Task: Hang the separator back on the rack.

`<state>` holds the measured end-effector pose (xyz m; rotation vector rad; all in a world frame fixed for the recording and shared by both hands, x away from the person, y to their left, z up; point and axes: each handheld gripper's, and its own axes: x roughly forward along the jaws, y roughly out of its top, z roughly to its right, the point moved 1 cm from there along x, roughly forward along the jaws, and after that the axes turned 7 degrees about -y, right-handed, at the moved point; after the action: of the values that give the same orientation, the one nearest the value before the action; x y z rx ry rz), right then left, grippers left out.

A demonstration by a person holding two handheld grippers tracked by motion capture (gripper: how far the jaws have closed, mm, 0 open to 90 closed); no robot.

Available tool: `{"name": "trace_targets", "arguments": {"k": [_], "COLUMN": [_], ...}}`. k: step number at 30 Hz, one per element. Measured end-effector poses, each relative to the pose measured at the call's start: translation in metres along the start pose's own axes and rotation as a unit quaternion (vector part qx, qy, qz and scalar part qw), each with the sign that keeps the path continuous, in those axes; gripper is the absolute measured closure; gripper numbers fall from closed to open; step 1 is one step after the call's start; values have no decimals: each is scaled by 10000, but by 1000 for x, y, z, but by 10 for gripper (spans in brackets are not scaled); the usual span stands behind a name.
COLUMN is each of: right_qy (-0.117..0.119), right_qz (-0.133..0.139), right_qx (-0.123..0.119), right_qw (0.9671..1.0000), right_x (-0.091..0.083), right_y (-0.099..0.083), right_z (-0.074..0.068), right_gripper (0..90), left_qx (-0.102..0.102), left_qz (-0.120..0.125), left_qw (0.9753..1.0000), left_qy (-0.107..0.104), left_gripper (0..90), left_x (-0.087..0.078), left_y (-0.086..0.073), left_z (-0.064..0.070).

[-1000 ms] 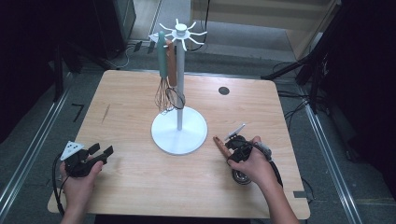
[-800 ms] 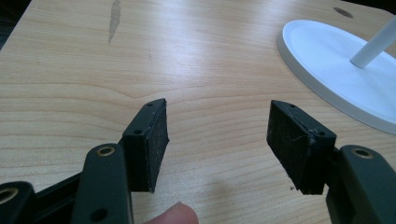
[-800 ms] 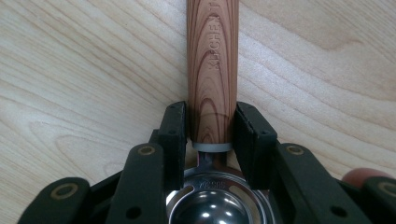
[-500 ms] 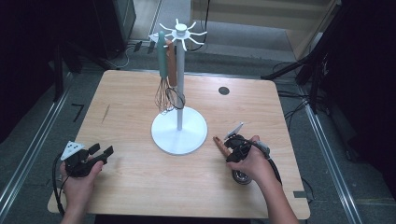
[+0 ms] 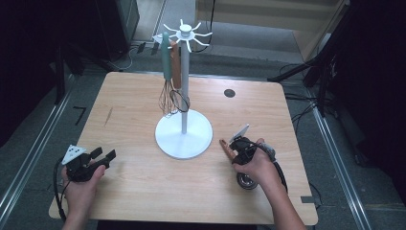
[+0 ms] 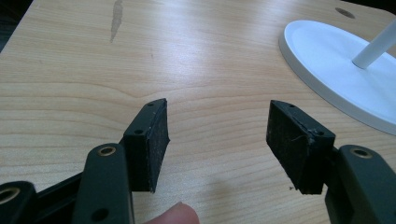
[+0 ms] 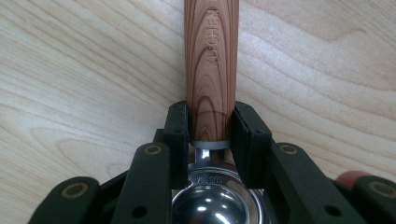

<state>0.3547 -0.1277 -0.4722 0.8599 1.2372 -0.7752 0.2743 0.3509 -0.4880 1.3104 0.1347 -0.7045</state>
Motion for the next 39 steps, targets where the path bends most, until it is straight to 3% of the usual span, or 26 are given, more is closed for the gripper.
{"name": "trace_targets", "arguments": {"k": [3,6,11,17,19,20,21,23,24,25,26,27,28,29,30,39], "right_qy": [26,98,156,368,447,447,490,478,466,466,465,485,485,516,516,451], "right_qz": [74,332,605,1103,1364,1364,1605,1722,1992,1992,2265,2415,2415,2711,2711,3770], "right_qx": [4,149,181,261,283,283,239,233,224,224,274,254,254,251,251,120], "right_qw": [10000,9993,9979,9929,9892,9892,9855,9836,9786,9786,9725,9688,9688,9608,9608,9250], "right_x": [0,0,-1,-16,-24,-24,-28,-30,-34,-34,-39,-42,-42,-48,-48,-79], "right_y": [-1,-6,-11,-16,-17,-17,-18,-19,-20,-20,-20,-21,-21,-21,-21,-22], "right_z": [0,4,6,10,9,9,9,9,8,8,7,7,7,5,5,-9], "right_gripper": [711,713,713,713,713,713,713,713,713,713,713,713,713,713,713,712], "left_qx": [6,5,13,22,31,25,45,49,55,57,58,70,70,65,51,46], "left_qz": [-10,-12,-20,-7,-10,3,-23,-67,-78,-100,-120,-166,-166,-173,-171,-238], "left_qw": [10000,10000,10000,10000,10000,10000,10000,10000,9999,9999,9998,9996,9996,9996,9995,9992], "left_qy": [5,2,-5,-33,-16,-17,-11,48,76,108,147,208,208,236,253,323], "left_gripper": [394,394,394,387,371,371,339,313,286,286,237,215,194,174,174,80], "left_x": [0,0,0,0,0,0,0,1,1,0,1,1,1,1,0,0], "left_y": [0,0,0,0,0,0,0,0,0,1,1,1,1,1,1,1], "left_z": [0,0,-1,0,0,1,1,1,1,1,1,2,2,2,2,2]}}
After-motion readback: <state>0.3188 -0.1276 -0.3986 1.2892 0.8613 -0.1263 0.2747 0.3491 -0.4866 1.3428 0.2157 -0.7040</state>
